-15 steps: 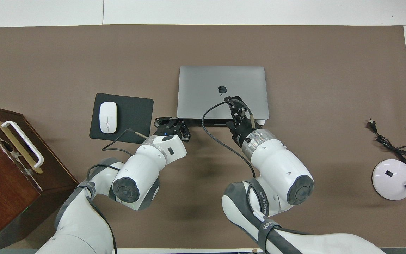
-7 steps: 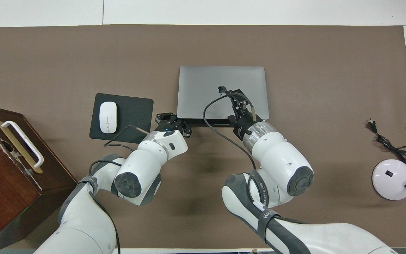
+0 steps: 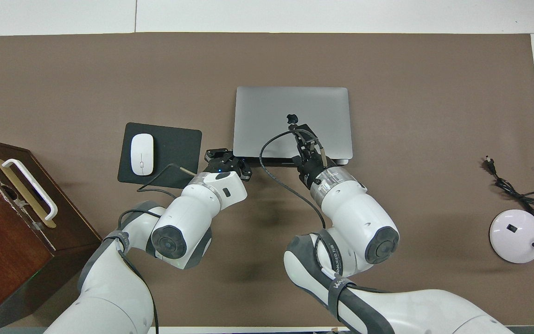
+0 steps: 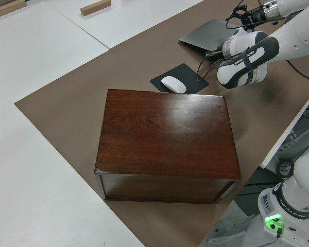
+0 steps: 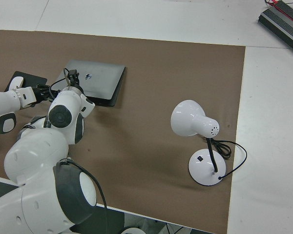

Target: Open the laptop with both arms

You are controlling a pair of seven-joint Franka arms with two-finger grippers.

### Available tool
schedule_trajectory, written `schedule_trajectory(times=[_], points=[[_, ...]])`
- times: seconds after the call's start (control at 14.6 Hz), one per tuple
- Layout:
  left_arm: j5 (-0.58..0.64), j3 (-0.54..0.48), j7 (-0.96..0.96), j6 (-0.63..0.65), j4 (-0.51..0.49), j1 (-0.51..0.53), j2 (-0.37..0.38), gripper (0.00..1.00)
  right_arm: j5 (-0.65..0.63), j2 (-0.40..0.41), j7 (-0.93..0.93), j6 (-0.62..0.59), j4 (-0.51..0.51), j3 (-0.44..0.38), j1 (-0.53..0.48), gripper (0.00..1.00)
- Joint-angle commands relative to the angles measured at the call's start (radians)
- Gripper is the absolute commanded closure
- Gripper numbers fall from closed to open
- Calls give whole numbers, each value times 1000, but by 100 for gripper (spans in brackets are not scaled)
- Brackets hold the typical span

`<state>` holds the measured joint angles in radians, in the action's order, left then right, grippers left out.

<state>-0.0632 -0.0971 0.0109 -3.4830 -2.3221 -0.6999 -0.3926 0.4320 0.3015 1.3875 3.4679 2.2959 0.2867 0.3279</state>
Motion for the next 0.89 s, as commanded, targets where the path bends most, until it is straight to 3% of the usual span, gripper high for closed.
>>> schedule_trajectory(times=[0.0, 0.82], points=[[20, 2, 11, -14, 17, 13, -31, 100, 36, -7, 16, 34, 25, 38, 3, 0], [22, 2, 11, -14, 15, 13, -31, 100, 40, 14, -44, 8, -18, 39, -46, 0]])
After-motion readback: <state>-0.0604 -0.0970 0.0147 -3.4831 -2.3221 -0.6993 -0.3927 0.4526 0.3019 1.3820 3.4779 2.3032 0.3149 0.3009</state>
